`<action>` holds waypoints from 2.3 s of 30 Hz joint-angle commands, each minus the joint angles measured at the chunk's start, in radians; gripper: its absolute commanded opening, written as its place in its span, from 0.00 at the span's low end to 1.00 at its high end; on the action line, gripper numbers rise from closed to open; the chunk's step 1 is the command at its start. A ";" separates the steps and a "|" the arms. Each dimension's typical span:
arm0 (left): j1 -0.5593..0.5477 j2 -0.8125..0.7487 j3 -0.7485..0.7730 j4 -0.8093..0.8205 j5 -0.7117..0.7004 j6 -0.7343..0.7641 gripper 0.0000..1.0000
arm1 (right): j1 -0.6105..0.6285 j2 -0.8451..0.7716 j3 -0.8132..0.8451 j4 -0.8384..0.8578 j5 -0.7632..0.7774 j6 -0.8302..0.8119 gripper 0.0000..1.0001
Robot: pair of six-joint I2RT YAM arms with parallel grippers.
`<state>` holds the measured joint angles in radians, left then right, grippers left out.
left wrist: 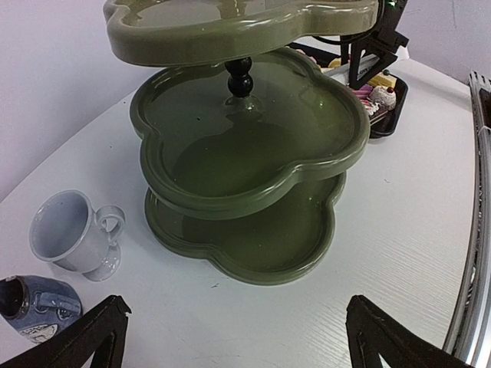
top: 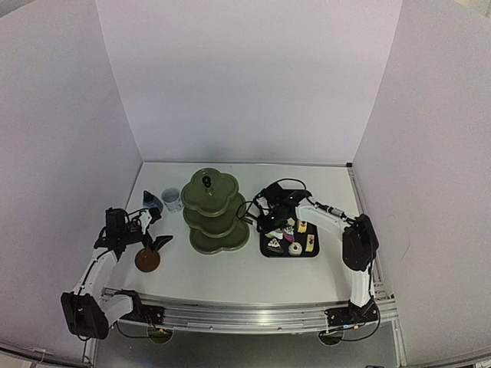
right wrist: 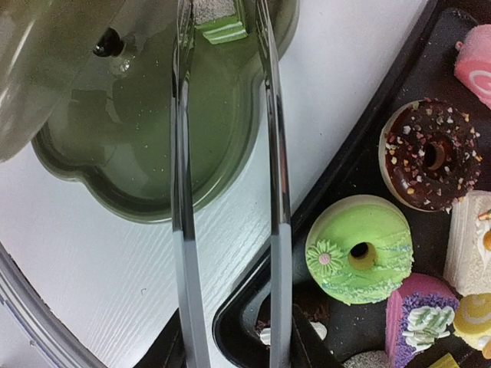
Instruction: Serve the afternoon tea
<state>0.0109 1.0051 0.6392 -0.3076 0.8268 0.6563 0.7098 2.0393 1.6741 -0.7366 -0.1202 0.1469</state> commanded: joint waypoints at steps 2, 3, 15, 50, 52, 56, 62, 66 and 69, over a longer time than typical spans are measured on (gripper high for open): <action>-0.005 0.015 0.000 0.024 -0.003 0.022 1.00 | 0.010 -0.111 -0.023 -0.013 0.017 0.027 0.35; -0.005 0.017 0.001 0.024 -0.003 0.023 1.00 | 0.010 -0.121 -0.028 -0.018 0.016 0.029 0.35; -0.005 0.034 0.010 0.023 -0.006 0.039 1.00 | 0.010 -0.254 -0.115 -0.141 0.043 0.045 0.35; -0.005 0.025 0.013 -0.010 -0.003 0.103 0.99 | -0.196 -0.424 -0.262 -0.296 0.194 -0.013 0.36; -0.005 0.025 0.013 -0.011 -0.003 0.104 1.00 | -0.201 -0.420 -0.269 -0.296 0.197 -0.015 0.36; -0.005 0.026 0.013 -0.014 -0.003 0.105 0.99 | -0.202 -0.410 -0.273 -0.296 0.201 -0.021 0.37; -0.005 0.026 0.015 -0.019 -0.006 0.111 0.99 | -0.203 -0.390 -0.274 -0.295 0.173 -0.035 0.38; -0.005 0.027 0.016 -0.020 -0.009 0.111 1.00 | -0.202 -0.376 -0.277 -0.295 0.168 -0.044 0.38; -0.005 0.025 0.014 -0.022 -0.008 0.110 0.99 | -0.205 -0.363 -0.279 -0.295 0.165 -0.051 0.38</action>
<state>0.0109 1.0424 0.6392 -0.3157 0.8160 0.7463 0.5091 1.6549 1.4039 -1.0336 0.0659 0.1187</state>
